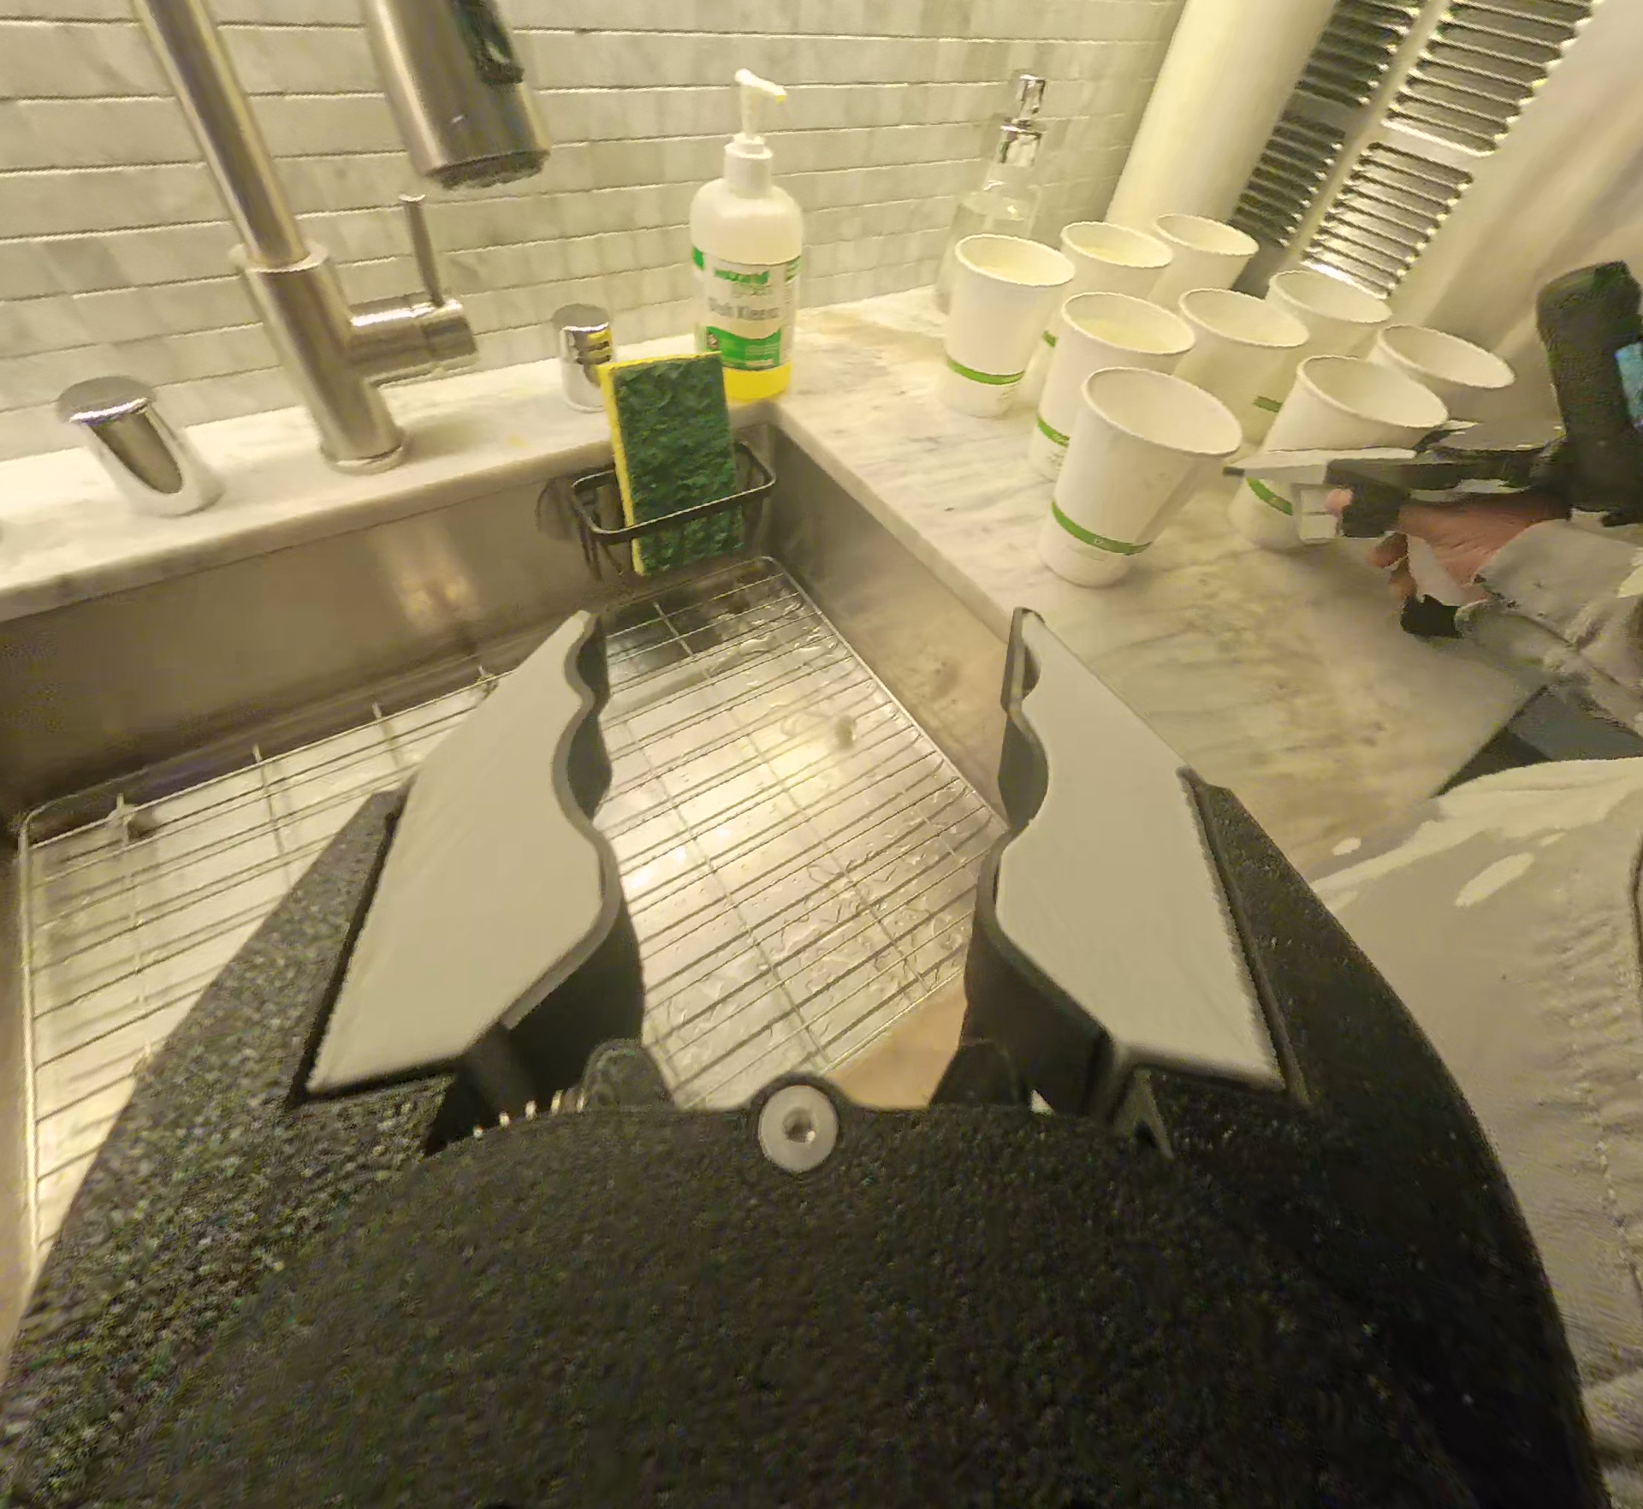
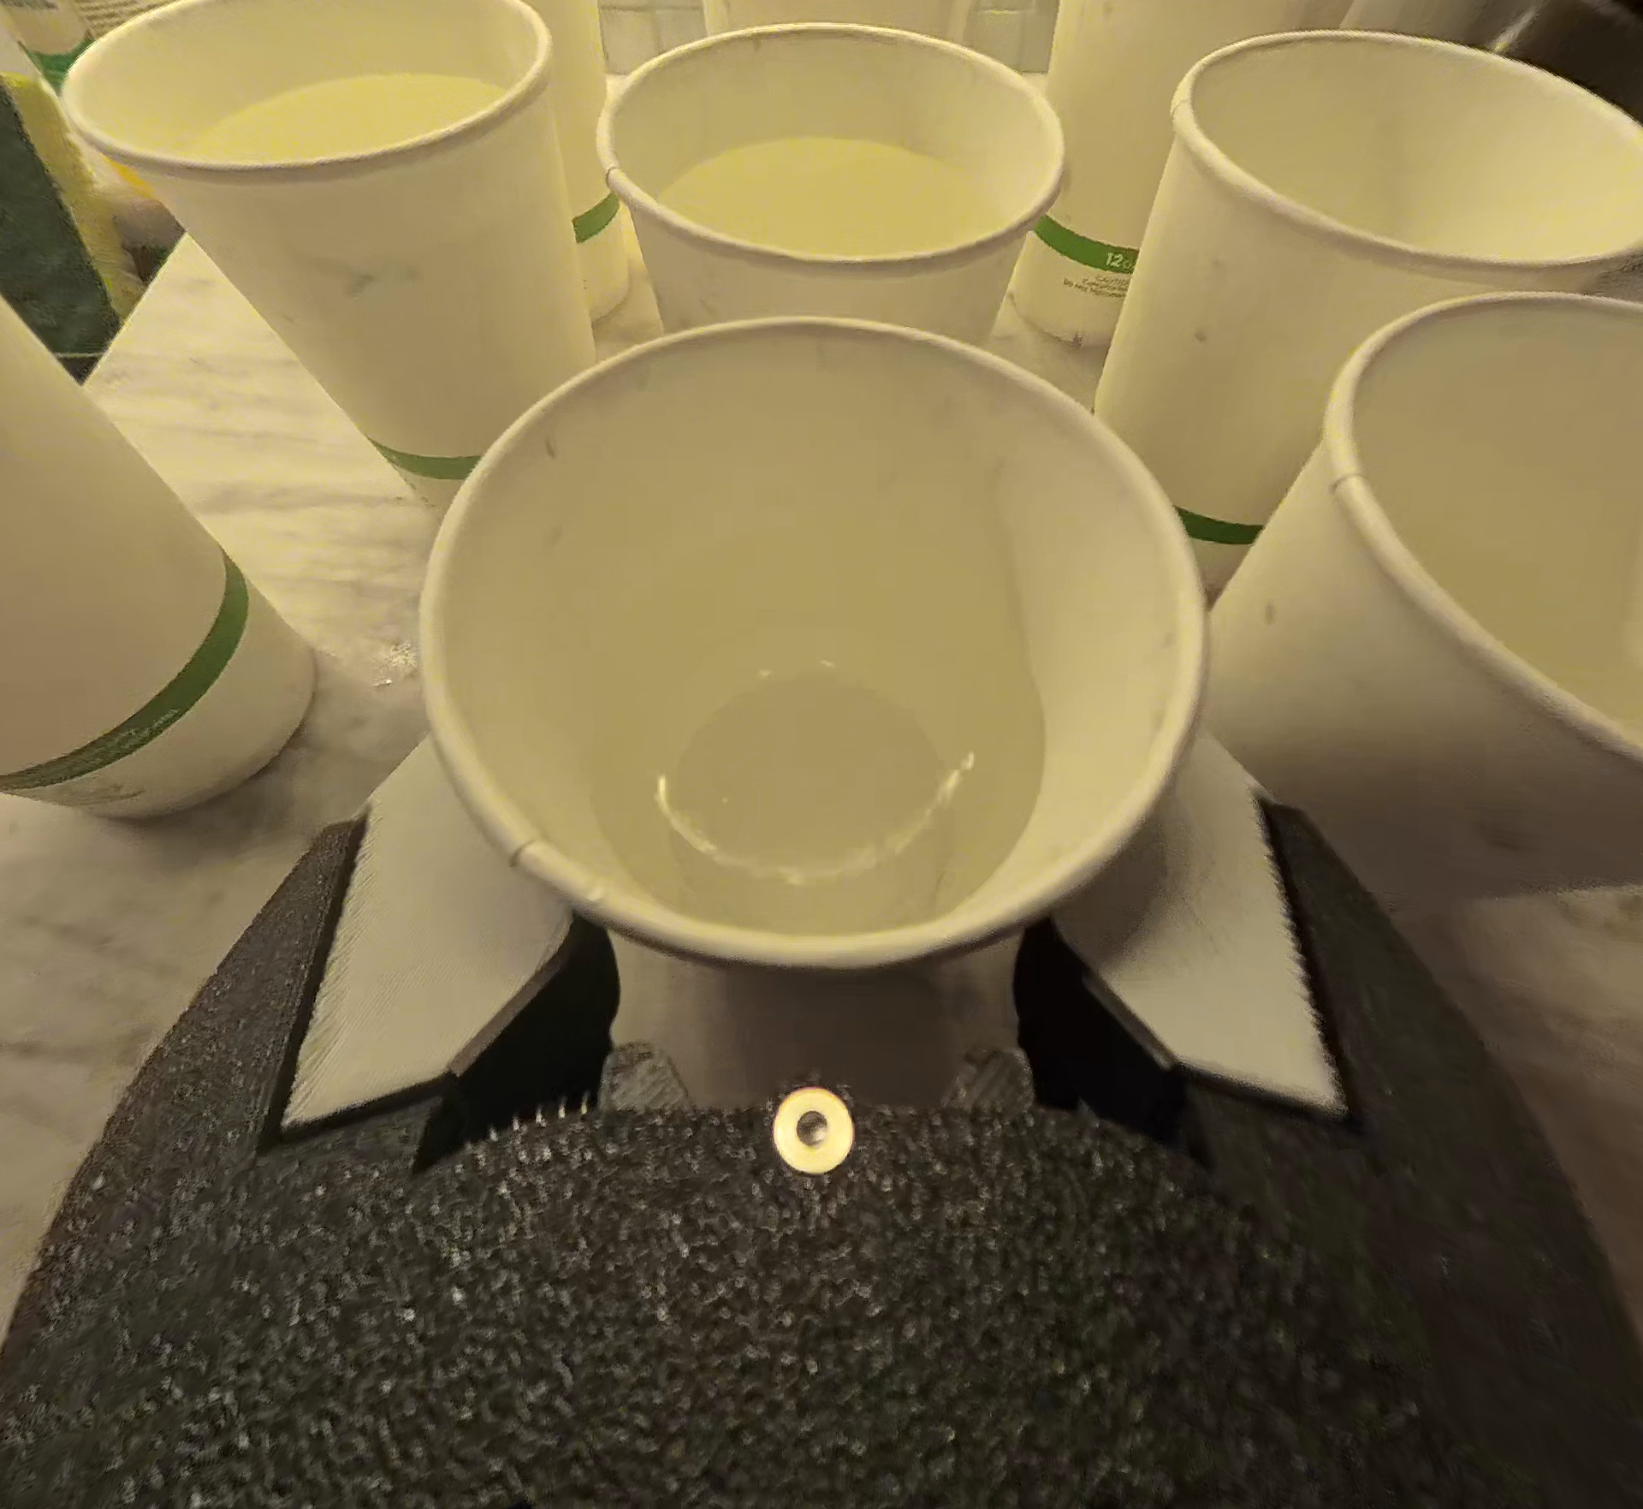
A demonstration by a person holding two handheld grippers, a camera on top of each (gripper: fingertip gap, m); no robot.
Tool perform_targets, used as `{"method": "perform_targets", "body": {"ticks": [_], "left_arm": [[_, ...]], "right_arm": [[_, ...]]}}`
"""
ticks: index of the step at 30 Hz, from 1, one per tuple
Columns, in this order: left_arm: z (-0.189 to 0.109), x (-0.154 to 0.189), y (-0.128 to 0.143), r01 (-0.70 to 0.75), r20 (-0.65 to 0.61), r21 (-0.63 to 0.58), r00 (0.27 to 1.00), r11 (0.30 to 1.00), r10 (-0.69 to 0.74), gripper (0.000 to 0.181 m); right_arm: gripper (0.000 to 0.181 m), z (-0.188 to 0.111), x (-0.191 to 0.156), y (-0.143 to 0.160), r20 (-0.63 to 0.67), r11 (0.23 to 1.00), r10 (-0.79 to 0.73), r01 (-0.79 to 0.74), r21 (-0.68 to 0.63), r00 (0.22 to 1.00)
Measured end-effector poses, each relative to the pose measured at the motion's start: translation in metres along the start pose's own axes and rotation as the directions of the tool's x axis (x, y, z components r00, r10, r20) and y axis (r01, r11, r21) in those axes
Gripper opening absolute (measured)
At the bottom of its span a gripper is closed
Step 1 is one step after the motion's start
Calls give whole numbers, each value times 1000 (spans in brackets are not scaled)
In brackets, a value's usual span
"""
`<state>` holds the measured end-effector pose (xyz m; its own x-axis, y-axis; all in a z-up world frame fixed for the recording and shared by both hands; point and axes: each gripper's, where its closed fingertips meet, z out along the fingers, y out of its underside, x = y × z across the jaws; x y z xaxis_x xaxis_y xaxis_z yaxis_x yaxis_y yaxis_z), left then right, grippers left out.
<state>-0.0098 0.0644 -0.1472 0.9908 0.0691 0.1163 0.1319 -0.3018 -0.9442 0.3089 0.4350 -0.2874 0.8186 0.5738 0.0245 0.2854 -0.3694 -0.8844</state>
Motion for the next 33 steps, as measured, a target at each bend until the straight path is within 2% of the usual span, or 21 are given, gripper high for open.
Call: {"method": "perform_targets", "body": {"ticks": [10, 14, 18, 21, 26, 33], "left_arm": [[-15, -3, 7, 6, 39, -8, 999, 1000, -6, 89], [-18, -5, 9, 0, 27, -18, 1000, 1000, 0, 89], [-22, -7, 9, -12, -10, -19, 1000, 1000, 12, 89], [-26, -8, 9, -38, -60, -24, 998, 999, 36, 89], [-40, -18, 12, -100, -157, -32, 983, 994, 94, 89], [-73, -48, 21, -136, -232, -76, 966, 988, 115, 91]], "right_arm": [[99, -7, -4, -4, -11, 999, -22, 23, 39, 1000], [98, -26, -11, -8, -11, 997, -16, 17, 70, 1000], [97, -61, -28, -24, -4, 992, -56, 56, 109, 998], [97, -92, -54, -39, 27, 987, -111, 107, 120, 993], [97, -138, -123, -59, 126, 976, -203, 190, 105, 971], [95, -165, -223, -81, 224, 973, -231, 230, 32, 947]]}}
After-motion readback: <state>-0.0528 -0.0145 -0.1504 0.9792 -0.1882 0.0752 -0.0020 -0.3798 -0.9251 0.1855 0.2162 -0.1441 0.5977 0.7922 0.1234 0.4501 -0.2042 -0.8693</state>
